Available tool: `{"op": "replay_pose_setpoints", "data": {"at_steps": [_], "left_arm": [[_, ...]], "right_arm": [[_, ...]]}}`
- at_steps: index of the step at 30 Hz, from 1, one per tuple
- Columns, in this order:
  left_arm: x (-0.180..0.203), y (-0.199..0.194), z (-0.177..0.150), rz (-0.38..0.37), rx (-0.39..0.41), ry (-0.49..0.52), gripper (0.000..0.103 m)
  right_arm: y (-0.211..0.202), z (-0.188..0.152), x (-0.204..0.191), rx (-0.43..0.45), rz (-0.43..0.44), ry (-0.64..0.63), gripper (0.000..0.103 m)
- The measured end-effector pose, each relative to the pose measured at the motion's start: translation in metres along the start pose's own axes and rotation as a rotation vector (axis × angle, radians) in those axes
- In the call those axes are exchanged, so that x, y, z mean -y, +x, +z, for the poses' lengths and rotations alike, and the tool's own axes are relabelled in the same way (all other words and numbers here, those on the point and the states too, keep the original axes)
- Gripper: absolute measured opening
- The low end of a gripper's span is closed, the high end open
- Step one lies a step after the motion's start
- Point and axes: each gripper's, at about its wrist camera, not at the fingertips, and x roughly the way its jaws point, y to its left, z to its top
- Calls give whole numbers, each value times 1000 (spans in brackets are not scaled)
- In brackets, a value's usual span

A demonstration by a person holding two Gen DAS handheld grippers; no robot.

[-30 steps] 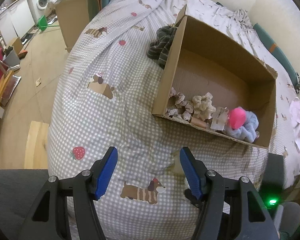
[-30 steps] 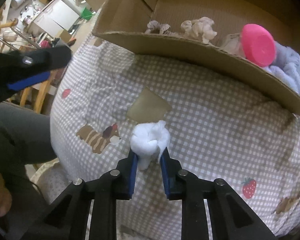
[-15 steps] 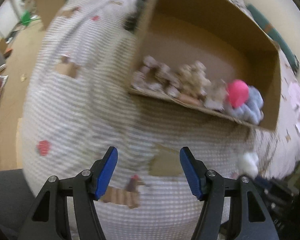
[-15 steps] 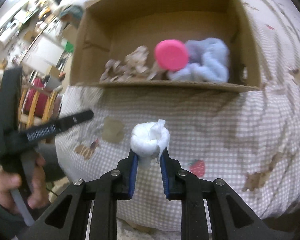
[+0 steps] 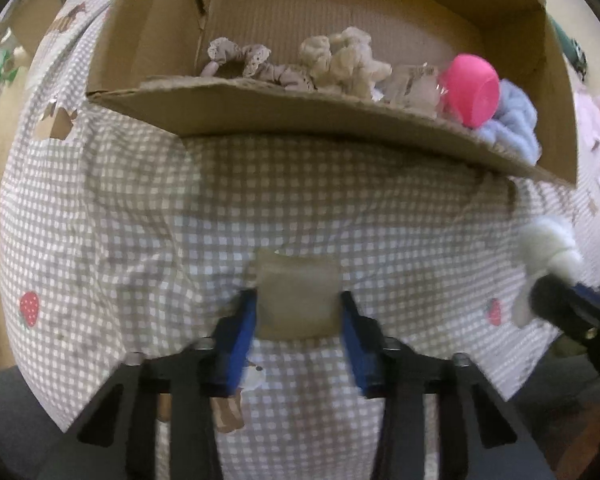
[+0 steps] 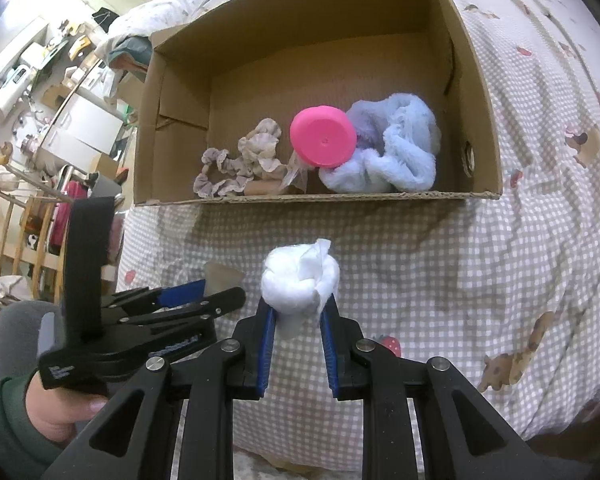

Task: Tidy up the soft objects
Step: 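Grasp the tan cardboard scrap with the left gripper while the right gripper holds the cloth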

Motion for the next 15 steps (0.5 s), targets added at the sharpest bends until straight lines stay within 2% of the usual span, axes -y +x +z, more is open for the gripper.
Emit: {"op": "replay_pose_setpoints", "data": {"at_steps": [1,3,8,12,15], "left_arm": [[1,-1,-1,2,6,6,31],[8,-5,-2,15,28,40,9],[1,-19,-6,-12,51,6,9],[-11,-29,-9,57,89,-6,9],[-25,-36,-7,72,110,-44,9]], "right_arm": [[0,0,0,0,-2,3,24],[0,-1,1,0,-4,9,24],[3,2,1,-3,-6,13,24],[3,2,-1,2,-6,8,24],[2,0,0,6,-13,9,24]]}}
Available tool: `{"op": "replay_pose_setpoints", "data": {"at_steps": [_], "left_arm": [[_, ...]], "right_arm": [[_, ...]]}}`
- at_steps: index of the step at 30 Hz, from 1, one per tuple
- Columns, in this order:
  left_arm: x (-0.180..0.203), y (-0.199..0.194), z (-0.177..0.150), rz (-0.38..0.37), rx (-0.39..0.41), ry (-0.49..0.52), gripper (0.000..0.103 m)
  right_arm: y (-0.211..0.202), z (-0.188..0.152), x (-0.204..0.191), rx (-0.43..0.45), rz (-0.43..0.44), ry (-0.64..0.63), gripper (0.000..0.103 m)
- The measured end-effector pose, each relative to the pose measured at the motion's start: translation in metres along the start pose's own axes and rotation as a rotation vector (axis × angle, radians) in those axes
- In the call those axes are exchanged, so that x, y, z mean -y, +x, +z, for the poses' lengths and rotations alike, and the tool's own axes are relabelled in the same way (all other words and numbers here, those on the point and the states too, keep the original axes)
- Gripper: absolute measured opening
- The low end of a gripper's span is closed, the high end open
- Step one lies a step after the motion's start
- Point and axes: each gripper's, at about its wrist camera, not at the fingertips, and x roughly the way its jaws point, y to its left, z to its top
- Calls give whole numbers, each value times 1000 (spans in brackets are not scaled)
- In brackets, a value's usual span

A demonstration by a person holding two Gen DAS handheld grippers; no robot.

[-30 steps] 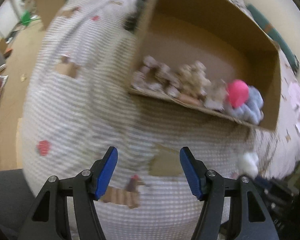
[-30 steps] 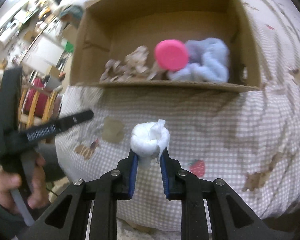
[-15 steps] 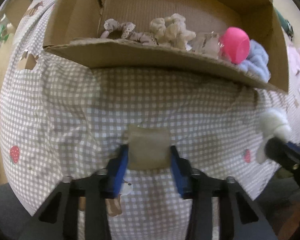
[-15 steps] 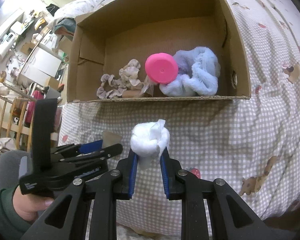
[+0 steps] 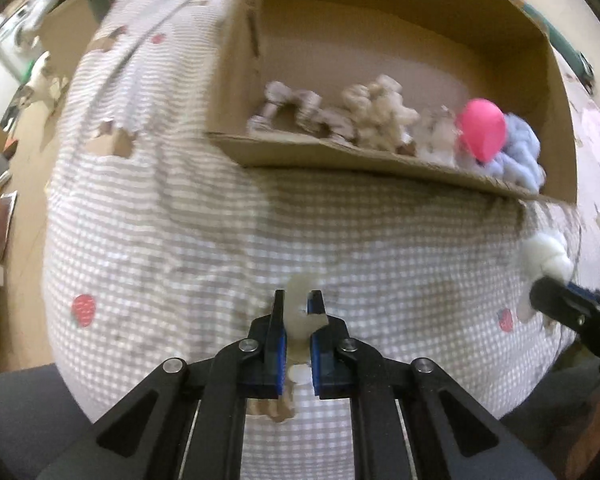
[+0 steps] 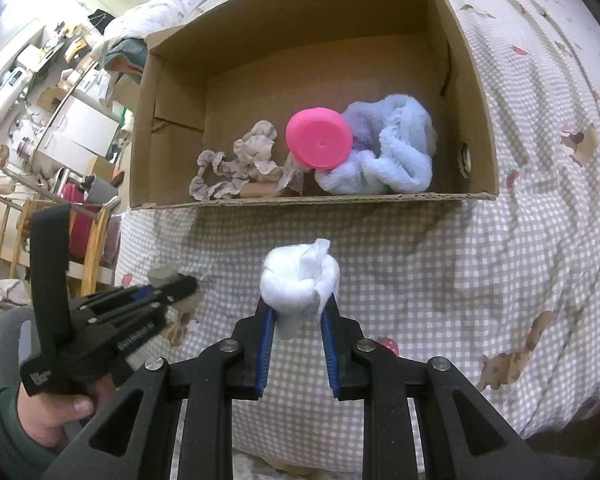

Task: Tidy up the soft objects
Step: 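Grasp the tan cardboard scrap with the left gripper while the right gripper holds the cloth, then carry the cloth and cardboard scrap over the box and open both grippers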

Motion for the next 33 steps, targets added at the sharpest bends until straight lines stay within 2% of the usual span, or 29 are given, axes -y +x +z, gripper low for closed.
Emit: {"op": "replay_pose_setpoints", "data": {"at_steps": [3,6,13,19,26,30,33], "left_arm": [[-13,-16,-1,-10,43,-27,9],[-17,-46,2,-18,124,-19,9],[-8,-108,14,-78,256,8,9],[14,-140,32,-88,332,104,9],[24,-138,65,-117,352,137,9],[24,-121,90,-148,326,114,9],[27,-104,102,-155,318,114,9]], "right_arm": [[0,0,2,2,-2,12,24],[-6,1,1,19,9,13,24],[-45,15,-10,109,51,-17,24],[-71,38,-18,180,76,-43,24],[-76,73,-17,228,68,-55,24],[-59,87,-8,233,40,-71,24],[-43,90,9,215,28,-30,24]]}}
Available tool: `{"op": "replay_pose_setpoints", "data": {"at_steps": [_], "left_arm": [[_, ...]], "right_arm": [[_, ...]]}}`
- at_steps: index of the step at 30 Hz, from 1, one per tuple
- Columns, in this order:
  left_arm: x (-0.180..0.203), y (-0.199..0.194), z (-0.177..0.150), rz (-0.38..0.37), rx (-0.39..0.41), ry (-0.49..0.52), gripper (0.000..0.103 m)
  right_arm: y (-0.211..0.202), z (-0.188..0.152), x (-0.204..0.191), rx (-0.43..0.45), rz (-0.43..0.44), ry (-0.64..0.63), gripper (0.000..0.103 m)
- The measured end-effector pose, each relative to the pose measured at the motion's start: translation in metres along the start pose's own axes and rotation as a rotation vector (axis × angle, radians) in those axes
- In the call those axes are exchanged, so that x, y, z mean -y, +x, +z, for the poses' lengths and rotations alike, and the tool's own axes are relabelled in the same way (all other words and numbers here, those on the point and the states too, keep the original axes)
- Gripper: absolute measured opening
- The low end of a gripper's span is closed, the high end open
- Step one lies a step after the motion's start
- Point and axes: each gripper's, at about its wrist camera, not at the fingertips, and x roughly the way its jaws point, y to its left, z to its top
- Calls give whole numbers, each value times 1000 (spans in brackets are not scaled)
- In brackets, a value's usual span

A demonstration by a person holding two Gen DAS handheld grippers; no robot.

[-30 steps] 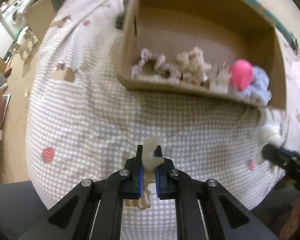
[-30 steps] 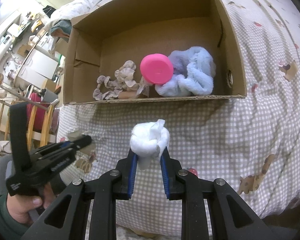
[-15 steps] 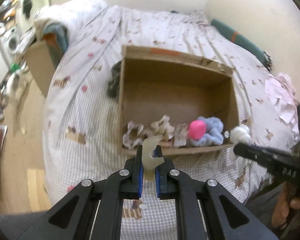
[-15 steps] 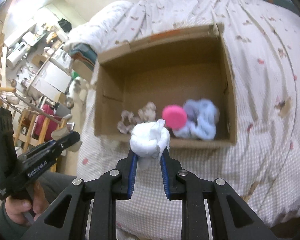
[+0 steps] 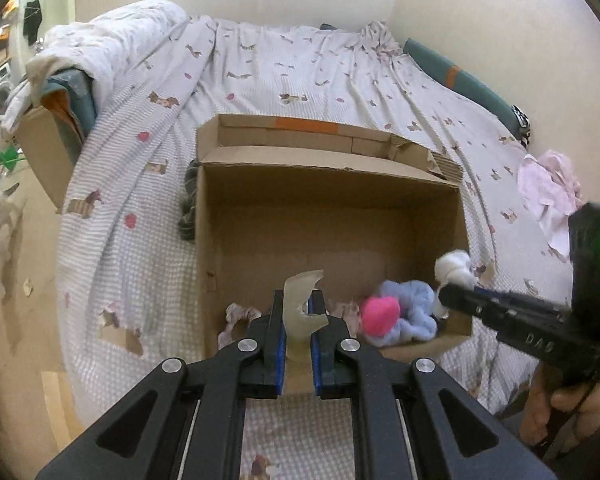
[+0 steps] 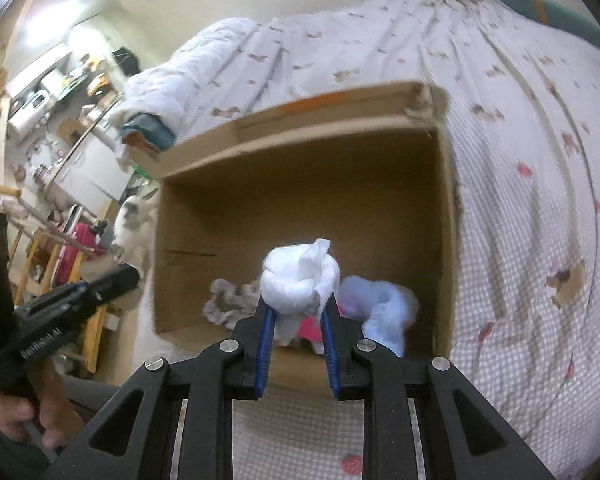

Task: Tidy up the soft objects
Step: 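Carry the cloth and cardboard scrap over the box and open both grippers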

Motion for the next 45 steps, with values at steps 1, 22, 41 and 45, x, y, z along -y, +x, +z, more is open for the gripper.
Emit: {"op": "replay_pose_setpoints", "data": {"at_steps": [1,22,41,45], "left_arm": [[-1,7,-1,5,-2,4,9],[8,59,-22,9,-95,6,11],[19,57,-22,-49,-101,16,24],[21,55,-21,-16,-90,24,69]], "right_arm": [[5,0,6,-10,-14,16,24],[50,2,9,-114,-20,30,24],[37,4,-12,-22,127,-6,68],[30,8,-13,20,123,-3,75]]}}
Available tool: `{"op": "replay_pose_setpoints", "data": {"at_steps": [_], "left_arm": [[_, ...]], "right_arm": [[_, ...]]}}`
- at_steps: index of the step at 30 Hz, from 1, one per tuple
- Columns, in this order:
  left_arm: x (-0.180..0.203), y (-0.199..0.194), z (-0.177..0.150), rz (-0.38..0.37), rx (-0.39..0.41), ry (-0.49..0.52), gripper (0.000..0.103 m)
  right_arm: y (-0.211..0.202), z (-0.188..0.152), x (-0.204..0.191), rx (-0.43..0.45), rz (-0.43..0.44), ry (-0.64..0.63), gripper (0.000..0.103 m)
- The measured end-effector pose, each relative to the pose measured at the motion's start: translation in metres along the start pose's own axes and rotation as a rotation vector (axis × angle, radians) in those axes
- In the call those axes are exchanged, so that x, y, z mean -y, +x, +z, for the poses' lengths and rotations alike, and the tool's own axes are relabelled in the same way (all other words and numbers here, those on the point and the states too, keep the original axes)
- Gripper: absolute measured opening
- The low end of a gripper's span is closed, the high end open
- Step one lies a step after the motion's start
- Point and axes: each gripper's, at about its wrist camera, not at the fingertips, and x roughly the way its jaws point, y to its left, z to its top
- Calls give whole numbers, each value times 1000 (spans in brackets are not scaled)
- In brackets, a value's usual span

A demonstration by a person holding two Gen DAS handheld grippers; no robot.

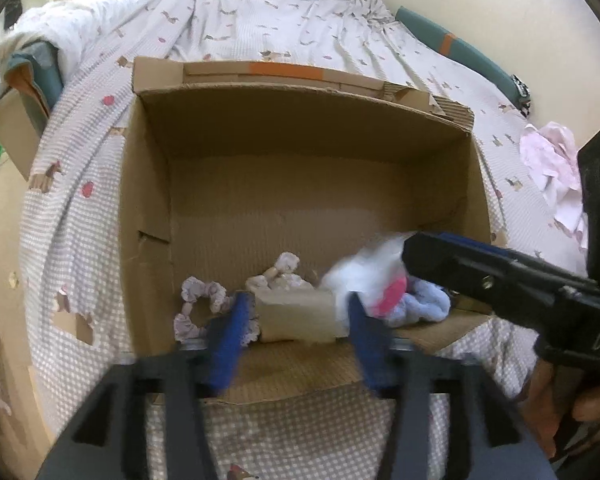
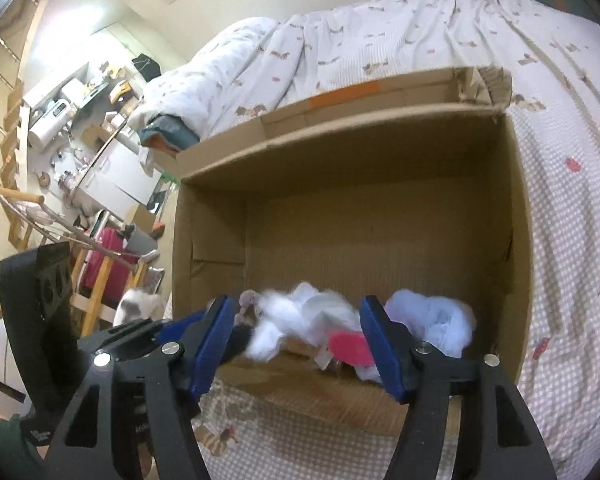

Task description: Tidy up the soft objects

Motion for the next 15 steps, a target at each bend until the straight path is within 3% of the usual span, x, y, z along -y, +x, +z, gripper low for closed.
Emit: {"op": "replay_pose_setpoints", "data": {"at_steps": [2,6,10,15], "left_arm": [[0,-4,1,21,23,8,73],[-2,-4,4,66,28,10,73],[-10,-14,9,101,59,-25,73],[-14,-43,8,155,187,-34,73]], "right_arm": [[-1,2,3,11,-19,14,79],[1,4,11,-9,-64,50,81],[-8,5,8,33,-131,12,81],[-27,3,-9,126,-274,-71,80]]}}
